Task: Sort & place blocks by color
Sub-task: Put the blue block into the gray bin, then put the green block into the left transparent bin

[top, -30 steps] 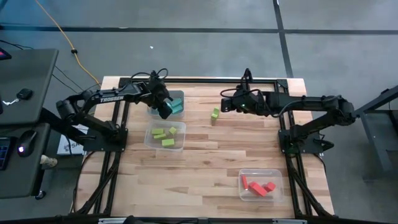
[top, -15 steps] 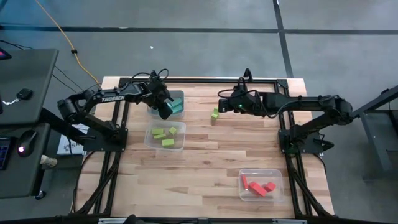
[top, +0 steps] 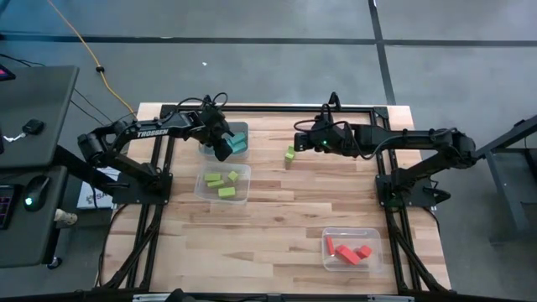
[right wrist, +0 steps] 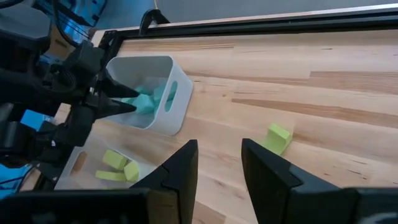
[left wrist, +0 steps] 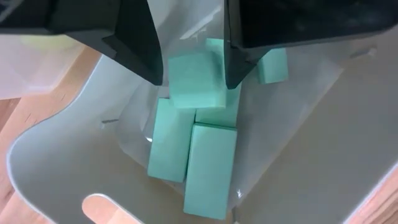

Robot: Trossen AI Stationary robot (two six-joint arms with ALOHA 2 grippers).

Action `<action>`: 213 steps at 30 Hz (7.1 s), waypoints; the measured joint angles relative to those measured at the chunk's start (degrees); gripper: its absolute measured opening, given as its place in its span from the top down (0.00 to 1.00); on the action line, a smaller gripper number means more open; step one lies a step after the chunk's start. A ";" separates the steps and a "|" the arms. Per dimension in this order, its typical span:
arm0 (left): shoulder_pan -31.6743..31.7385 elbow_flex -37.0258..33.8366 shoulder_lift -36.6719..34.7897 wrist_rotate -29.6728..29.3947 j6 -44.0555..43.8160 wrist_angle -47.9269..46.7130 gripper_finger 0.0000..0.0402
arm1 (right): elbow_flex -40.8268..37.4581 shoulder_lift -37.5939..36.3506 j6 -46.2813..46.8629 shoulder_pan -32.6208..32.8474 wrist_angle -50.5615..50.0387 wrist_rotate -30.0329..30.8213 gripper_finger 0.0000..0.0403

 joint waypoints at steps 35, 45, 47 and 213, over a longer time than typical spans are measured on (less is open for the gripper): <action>-0.05 28.69 -0.12 0.20 6.70 -12.53 0.71 | 0.02 2.45 -2.46 -7.70 12.85 -9.83 0.54; -0.04 31.39 -2.86 0.04 9.60 -17.82 0.71 | 2.28 8.42 -6.35 -10.65 21.21 -15.13 0.54; -0.05 31.41 -3.47 -0.07 9.55 -18.96 0.71 | 4.57 10.36 -7.73 -11.29 21.37 -16.22 0.54; -20.44 31.36 -4.72 10.93 0.57 -9.22 0.56 | 68.46 39.82 -66.42 -3.69 -45.45 -38.75 0.72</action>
